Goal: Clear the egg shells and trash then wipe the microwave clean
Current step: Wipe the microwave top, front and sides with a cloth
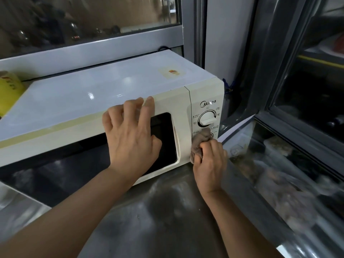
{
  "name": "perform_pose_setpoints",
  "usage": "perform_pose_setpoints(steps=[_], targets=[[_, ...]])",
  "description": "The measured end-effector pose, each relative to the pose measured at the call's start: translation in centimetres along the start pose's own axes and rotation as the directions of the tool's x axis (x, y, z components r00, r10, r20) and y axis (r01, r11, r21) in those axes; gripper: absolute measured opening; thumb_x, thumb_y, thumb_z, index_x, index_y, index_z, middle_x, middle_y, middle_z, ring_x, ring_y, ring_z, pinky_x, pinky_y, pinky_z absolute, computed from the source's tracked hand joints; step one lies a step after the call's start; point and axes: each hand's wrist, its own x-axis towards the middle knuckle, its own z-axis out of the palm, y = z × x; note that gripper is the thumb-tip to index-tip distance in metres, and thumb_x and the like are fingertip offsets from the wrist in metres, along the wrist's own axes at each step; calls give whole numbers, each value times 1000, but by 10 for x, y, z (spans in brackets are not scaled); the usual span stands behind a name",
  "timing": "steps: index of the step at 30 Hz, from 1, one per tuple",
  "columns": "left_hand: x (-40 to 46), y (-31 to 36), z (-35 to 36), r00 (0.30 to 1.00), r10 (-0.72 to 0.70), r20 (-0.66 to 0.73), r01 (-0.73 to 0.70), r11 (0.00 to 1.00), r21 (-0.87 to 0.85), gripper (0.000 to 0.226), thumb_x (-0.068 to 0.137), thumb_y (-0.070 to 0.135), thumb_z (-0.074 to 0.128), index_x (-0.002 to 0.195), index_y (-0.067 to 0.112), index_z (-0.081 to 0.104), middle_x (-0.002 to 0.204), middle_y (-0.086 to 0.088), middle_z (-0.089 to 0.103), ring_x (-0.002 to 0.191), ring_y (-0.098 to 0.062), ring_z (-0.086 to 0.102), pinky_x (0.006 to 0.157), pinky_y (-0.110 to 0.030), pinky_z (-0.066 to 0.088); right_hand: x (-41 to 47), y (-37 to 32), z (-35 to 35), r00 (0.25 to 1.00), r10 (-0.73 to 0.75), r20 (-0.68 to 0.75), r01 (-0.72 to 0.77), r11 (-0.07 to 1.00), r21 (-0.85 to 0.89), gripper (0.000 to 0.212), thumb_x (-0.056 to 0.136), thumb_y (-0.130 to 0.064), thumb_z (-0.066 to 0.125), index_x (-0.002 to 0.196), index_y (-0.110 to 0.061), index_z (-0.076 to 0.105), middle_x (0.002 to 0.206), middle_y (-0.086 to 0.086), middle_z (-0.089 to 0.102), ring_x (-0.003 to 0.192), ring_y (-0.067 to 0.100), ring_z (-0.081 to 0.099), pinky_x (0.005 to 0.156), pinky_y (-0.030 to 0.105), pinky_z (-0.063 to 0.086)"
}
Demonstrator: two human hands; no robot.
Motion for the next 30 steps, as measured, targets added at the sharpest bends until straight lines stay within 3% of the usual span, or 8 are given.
perform_pose_setpoints(steps=[4,11,15,20,23,27,30], targets=[[1,-1,0,1000,6,4,-6,1000,11,77,55,16,68,129,13,47,119,-12,47,98,-29,30,89,-44,28,3,-1,-5,999,0,40,0,1000,4,8,71,-5,53,77,-7,57,80,9,57,80,26,50,70,35,37],[0,1,-1,1000,-14,1,14,1000,-15,73,56,16,66,127,12,49,118,-13,49,97,-29,30,89,-46,32,19,-13,-10,999,24,-40,-20,993,116,10,80,-6,55,88,-6,61,82,8,60,79,27,53,71,34,39],[2,2,2,1000,-20,-4,20,1000,-14,73,55,17,65,127,13,48,119,-12,48,97,-28,29,89,-45,29,7,-3,0,998,2,-59,6,993,121,11,86,-6,51,84,-2,61,79,13,58,75,28,54,71,36,43],[0,2,1,1000,-24,-2,24,999,-23,74,55,17,65,127,14,47,120,-12,48,97,-28,29,90,-46,30,-16,7,11,998,67,8,-68,984,162,16,85,-7,47,72,-4,55,71,12,53,69,27,51,65,36,42],[1,3,0,1000,-19,11,19,1000,-18,74,56,17,65,127,13,46,120,-13,47,97,-28,29,90,-47,31,-25,18,16,989,86,117,-101,986,129,7,80,-7,50,75,-6,55,73,11,54,70,27,52,63,36,43],[0,2,-2,1000,-15,20,15,1000,-1,74,56,17,66,128,14,46,120,-13,48,97,-28,29,89,-46,32,-35,25,19,880,348,323,-380,924,40,10,76,-2,65,82,-6,59,80,15,62,80,36,60,64,38,47],[1,0,-2,1000,-2,12,1,1000,12,74,56,15,66,128,14,47,118,-12,49,96,-28,30,86,-45,32,-21,27,11,810,515,280,-556,826,91,16,80,-10,68,94,-3,63,91,16,67,88,33,63,73,37,48]])
